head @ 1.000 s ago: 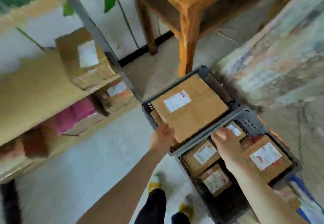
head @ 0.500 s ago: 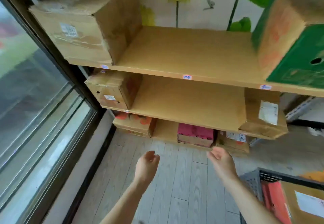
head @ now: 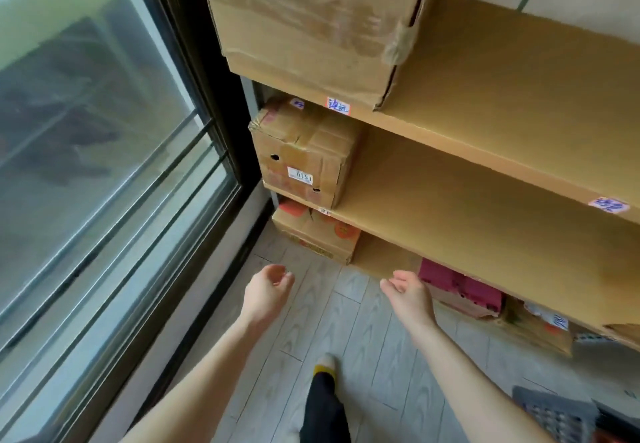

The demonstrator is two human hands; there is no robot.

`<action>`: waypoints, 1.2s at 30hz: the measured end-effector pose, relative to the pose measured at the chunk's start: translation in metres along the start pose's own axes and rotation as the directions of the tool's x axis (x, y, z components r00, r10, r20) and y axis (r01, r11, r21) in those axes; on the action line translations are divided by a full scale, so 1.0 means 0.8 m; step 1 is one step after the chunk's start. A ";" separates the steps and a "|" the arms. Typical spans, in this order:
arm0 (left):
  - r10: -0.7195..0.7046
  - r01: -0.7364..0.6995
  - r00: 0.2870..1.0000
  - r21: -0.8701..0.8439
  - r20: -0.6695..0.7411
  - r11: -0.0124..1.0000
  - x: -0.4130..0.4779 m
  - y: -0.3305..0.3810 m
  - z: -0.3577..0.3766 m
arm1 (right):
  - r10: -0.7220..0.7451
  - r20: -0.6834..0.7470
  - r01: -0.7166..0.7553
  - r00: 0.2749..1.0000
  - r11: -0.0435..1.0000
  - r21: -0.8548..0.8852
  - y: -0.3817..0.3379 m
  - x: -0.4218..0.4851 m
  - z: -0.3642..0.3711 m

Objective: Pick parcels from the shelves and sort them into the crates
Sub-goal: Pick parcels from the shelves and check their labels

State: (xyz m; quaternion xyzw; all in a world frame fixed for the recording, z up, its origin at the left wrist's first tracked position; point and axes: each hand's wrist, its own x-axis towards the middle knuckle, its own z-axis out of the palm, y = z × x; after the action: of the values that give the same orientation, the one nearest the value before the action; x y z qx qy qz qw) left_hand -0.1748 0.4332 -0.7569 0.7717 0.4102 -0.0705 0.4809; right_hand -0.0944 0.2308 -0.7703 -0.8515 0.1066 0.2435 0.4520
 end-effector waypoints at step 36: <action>0.347 -0.383 0.924 -0.403 -0.164 0.831 0.560 -0.284 0.234 | -0.183 -0.709 0.525 0.681 0.797 0.298 0.245 0.461 0.337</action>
State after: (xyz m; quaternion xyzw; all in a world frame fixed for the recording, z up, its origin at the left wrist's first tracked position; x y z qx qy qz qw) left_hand 0.0124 0.5824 -1.2367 0.7137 0.2803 0.1466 0.6250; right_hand 0.0574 0.3551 -1.2270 -0.7453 0.1400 -0.1963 0.6216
